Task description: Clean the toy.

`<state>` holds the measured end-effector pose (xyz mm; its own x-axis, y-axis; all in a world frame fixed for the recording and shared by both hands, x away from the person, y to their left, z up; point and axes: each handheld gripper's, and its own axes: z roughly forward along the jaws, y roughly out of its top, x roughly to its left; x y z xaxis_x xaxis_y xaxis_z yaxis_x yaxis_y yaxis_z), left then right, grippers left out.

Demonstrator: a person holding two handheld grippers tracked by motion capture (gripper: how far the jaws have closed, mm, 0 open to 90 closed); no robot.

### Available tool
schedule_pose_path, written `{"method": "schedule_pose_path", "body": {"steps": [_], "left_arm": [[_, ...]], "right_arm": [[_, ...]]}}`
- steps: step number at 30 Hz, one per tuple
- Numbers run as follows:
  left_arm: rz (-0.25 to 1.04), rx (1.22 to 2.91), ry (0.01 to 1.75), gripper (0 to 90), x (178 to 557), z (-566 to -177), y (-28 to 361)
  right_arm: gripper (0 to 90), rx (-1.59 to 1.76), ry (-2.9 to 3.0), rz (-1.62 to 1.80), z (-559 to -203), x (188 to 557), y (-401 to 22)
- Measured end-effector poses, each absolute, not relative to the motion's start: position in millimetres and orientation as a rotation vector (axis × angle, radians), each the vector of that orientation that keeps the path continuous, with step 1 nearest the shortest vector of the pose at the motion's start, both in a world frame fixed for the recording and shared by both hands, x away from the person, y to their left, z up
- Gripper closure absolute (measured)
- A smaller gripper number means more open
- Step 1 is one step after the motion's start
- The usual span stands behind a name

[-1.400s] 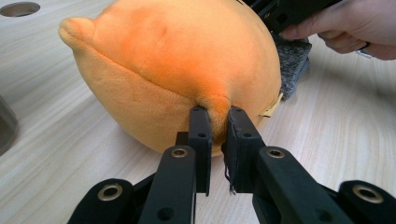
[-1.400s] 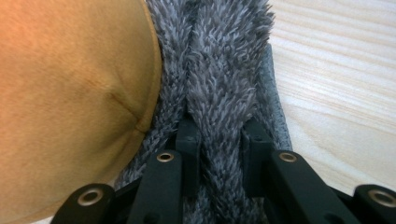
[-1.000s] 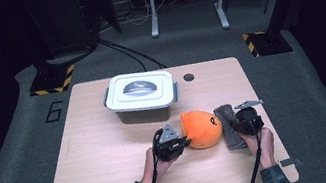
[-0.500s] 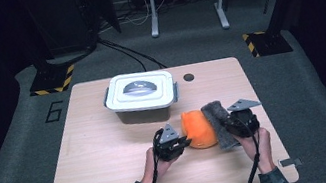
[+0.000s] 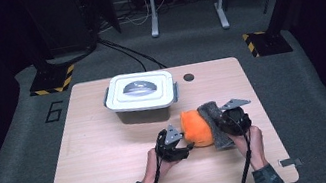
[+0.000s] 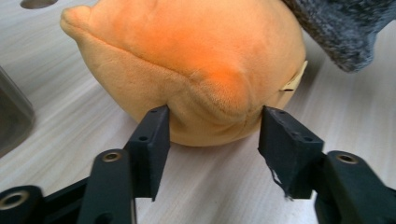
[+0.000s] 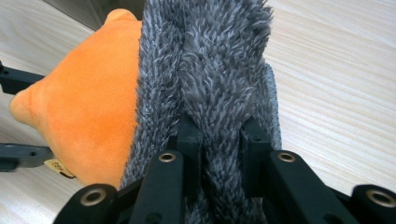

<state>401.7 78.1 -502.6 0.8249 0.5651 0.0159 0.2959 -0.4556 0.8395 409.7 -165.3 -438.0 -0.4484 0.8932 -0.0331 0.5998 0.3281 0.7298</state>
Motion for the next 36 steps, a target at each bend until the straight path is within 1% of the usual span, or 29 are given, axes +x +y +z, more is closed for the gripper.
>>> {"method": "schedule_pose_path", "body": {"steps": [3, 4, 6, 8, 10, 13, 15, 16, 19, 22, 25, 27, 30, 36], "left_arm": [[0.378, 2.083, 0.614, 57.5, 402.6, -502.7, 74.8], [0.374, 2.081, 0.616, 63.0, 402.7, -503.0, 74.3], [0.360, 2.079, 0.608, 70.7, 404.3, -502.5, 74.2], [0.348, 2.073, 0.614, 75.6, 405.6, -501.3, 73.8], [0.319, 2.074, 0.616, 78.4, 406.3, -499.3, 72.9], [0.268, 2.060, 0.623, 80.0, 406.8, -493.6, 73.0], [0.261, 2.060, 0.618, 80.5, 406.1, -490.9, 73.1], [0.209, 2.040, 0.631, 80.5, 406.0, -485.9, 74.0], [0.142, 2.015, 0.658, 80.5, 404.5, -479.1, 75.7], [0.104, 2.003, 0.675, 80.5, 402.8, -476.6, 76.3], [0.145, 2.033, 0.683, 80.3, 400.9, -479.6, 73.6], [0.156, 2.028, 0.703, 80.2, 402.7, -483.0, 74.4], [0.111, 1.995, 0.761, 80.3, 406.2, -486.9, 77.3], [0.117, 1.988, 0.782, 80.3, 407.0, -488.2, 77.9]], "right_arm": [[74.6, 1.312, 2.167, 0.909, -439.5, 410.3, -164.8], [74.6, 1.310, 2.165, 0.912, -440.1, 410.6, -164.6], [74.6, 1.310, 2.161, 0.913, -440.0, 410.5, -165.0], [74.6, 1.307, 2.156, 0.915, -439.2, 410.0, -165.6], [74.6, 1.302, 2.138, 0.920, -436.5, 407.9, -166.7], [74.7, 1.276, 2.118, 0.951, -427.3, 402.5, -167.8], [74.7, 1.250, 2.125, 0.958, -422.9, 400.1, -167.5], [74.7, 1.205, 2.140, 0.991, -412.4, 393.3, -162.7], [74.6, 1.155, 2.168, 1.042, -402.0, 386.8, -153.3], [74.5, 1.116, 2.241, 1.069, -402.2, 386.1, -138.6], [74.6, 1.102, 2.271, 0.978, -415.7, 392.6, -120.9], [74.6, 1.070, 2.277, 0.940, -421.8, 396.8, -116.5], [74.7, 1.071, 2.265, 0.927, -426.8, 400.6, -112.5], [74.7, 1.077, 2.257, 0.929, -428.9, 402.0, -111.3]]}}
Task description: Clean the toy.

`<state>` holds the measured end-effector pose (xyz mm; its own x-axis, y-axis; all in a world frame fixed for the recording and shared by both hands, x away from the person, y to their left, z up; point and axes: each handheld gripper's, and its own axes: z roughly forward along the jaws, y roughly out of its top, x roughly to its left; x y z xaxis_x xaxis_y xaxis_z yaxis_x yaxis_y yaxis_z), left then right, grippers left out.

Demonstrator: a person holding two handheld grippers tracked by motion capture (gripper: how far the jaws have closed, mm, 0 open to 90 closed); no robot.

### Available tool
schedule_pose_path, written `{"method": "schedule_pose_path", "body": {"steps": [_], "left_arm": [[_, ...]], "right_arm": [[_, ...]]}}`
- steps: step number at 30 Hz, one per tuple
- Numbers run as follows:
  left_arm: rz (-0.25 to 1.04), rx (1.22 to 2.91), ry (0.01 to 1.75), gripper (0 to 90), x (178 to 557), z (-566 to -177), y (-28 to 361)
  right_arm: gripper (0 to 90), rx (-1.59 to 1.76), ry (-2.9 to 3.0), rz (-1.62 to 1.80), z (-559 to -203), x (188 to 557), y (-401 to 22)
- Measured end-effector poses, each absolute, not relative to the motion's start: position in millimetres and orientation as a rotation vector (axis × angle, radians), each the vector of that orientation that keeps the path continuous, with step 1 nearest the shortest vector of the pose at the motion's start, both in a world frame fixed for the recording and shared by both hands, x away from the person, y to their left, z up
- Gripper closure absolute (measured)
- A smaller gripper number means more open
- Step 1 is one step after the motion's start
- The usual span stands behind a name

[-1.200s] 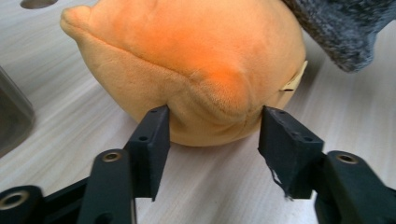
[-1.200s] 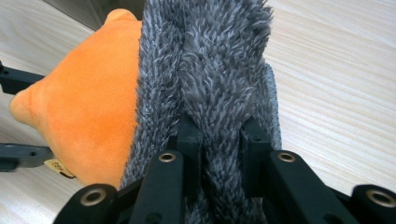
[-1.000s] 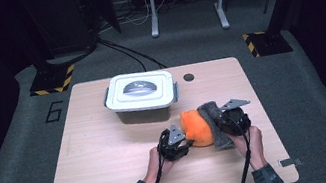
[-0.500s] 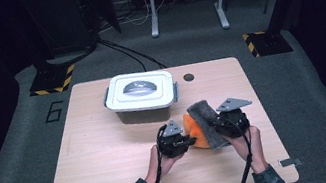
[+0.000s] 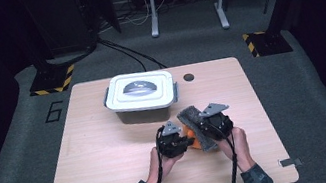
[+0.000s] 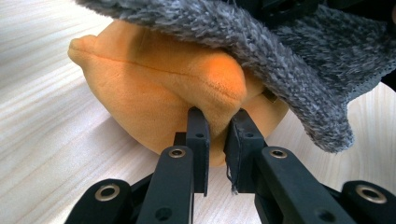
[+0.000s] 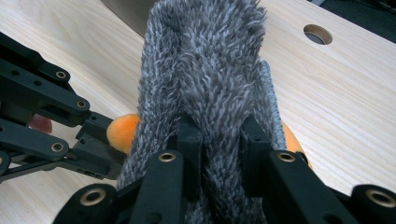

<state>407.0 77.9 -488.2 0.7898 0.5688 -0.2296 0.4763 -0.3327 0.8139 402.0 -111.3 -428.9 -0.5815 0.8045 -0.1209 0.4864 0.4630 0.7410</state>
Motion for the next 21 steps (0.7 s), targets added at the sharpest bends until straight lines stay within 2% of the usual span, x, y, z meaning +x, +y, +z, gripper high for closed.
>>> {"method": "schedule_pose_path", "body": {"steps": [11, 21], "left_arm": [[0.126, 1.968, 0.789, 80.3, 406.8, -488.1, 77.1], [0.121, 1.956, 0.782, 79.8, 406.3, -488.6, 77.6]], "right_arm": [[74.3, 1.115, 2.215, 0.931, -427.6, 400.9, -128.4], [74.2, 1.213, 2.161, 0.942, -436.0, 400.2, -160.3]]}}
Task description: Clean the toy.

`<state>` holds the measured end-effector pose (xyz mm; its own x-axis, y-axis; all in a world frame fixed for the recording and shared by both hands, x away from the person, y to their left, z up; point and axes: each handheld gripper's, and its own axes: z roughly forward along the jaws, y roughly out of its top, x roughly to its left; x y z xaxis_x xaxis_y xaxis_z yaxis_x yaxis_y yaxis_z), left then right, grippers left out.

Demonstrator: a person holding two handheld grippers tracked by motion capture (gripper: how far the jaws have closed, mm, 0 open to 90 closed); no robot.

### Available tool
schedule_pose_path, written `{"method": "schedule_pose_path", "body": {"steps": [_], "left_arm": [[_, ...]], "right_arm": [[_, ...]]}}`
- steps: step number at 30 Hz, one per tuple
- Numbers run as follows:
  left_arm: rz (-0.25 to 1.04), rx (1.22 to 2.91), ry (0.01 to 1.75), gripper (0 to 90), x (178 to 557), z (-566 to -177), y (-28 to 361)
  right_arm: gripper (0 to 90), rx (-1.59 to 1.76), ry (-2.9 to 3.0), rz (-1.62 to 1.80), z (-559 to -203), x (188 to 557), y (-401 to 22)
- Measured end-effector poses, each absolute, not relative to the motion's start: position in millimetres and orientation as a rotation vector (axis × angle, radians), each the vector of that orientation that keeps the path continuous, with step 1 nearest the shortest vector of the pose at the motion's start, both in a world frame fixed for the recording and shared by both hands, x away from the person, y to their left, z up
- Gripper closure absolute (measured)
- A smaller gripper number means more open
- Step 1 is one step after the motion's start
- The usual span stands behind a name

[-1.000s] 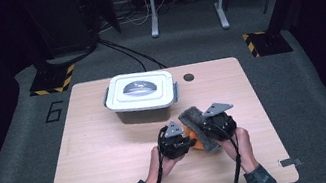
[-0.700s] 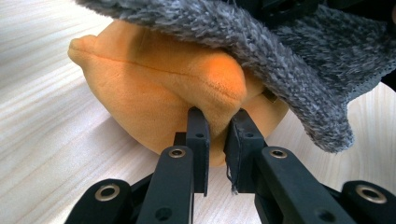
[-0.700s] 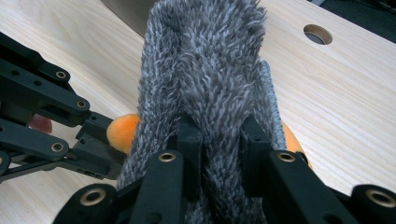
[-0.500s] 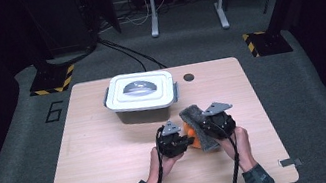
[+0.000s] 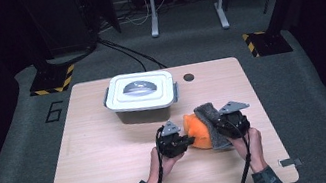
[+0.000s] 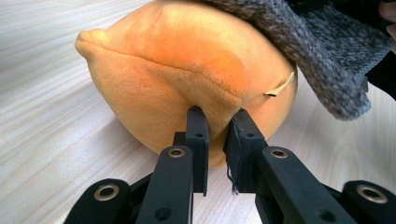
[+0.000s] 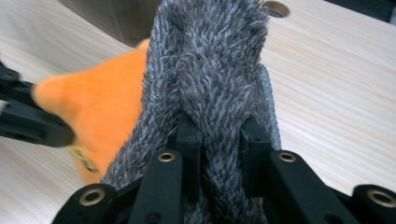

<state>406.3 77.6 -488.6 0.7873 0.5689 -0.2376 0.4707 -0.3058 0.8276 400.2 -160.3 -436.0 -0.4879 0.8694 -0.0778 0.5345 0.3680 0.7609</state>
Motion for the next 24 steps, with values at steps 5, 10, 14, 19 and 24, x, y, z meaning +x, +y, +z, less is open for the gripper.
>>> {"method": "schedule_pose_path", "body": {"steps": [5, 10, 14, 19, 24], "left_arm": [[0.117, 1.956, 0.781, 79.7, 405.6, -488.9, 77.9], [0.111, 1.950, 0.779, 79.7, 405.7, -489.1, 78.1], [0.104, 1.950, 0.775, 79.7, 406.3, -489.5, 79.5], [0.102, 1.938, 0.777, 79.6, 406.0, -489.6, 80.6], [0.093, 1.930, 0.781, 79.6, 406.0, -490.5, 82.3]], "right_arm": [[74.2, 1.272, 2.146, 0.924, -442.2, 400.5, -175.8], [74.3, 1.344, 2.128, 0.908, -451.5, 404.9, -190.5], [74.3, 1.408, 2.125, 0.860, -464.1, 409.9, -200.5], [74.3, 1.475, 2.141, 0.787, -483.5, 417.6, -207.2], [74.5, 1.491, 2.108, 0.813, -481.3, 414.4, -213.8]]}}
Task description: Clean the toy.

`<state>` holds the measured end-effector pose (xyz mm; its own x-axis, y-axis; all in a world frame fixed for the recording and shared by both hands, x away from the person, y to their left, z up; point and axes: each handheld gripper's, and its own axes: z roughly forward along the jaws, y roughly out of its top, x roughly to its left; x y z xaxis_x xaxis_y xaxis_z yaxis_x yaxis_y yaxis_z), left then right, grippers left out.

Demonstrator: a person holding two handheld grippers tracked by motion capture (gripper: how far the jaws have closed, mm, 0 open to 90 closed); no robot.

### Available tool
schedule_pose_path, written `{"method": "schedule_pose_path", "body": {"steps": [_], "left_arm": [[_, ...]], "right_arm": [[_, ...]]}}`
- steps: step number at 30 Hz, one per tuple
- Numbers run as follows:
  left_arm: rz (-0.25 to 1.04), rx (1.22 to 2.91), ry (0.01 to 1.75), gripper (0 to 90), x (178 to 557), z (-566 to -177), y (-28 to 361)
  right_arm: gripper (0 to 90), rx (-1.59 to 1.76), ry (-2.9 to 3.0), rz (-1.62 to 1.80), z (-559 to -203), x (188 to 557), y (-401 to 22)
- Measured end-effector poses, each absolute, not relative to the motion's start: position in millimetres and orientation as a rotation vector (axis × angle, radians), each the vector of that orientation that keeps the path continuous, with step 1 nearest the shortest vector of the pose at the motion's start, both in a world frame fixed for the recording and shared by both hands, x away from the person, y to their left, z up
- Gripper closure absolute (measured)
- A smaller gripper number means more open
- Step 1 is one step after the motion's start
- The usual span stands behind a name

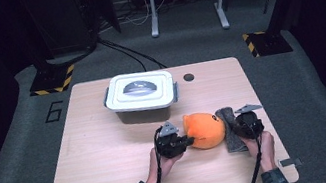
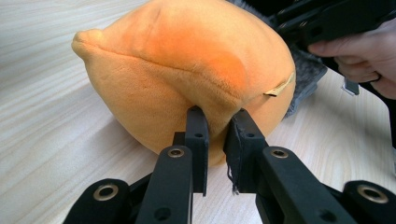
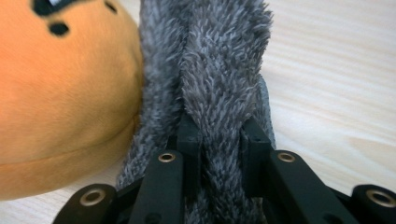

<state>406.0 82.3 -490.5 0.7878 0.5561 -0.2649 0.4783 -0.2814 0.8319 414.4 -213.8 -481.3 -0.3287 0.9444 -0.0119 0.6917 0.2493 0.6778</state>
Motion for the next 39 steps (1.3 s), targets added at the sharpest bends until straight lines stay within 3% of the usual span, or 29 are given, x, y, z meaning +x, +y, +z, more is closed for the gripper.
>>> {"method": "schedule_pose_path", "body": {"steps": [8, 17, 28, 39], "left_arm": [[0.097, 1.928, 0.775, 79.4, 405.4, -489.5, 81.6], [0.102, 1.927, 0.772, 79.1, 405.9, -488.7, 80.7], [0.113, 1.946, 0.756, 79.0, 405.1, -487.5, 80.6], [0.100, 1.935, 0.766, 79.0, 406.4, -489.5, 80.9]], "right_arm": [[74.5, 1.387, 2.057, 0.872, -440.5, 398.8, -214.0], [74.4, 1.201, 2.122, 1.008, -403.8, 387.3, -175.2], [74.3, 1.047, 2.287, 0.938, -410.7, 392.2, -108.2], [74.2, 1.035, 2.278, 0.899, -418.2, 397.2, -111.2]]}}
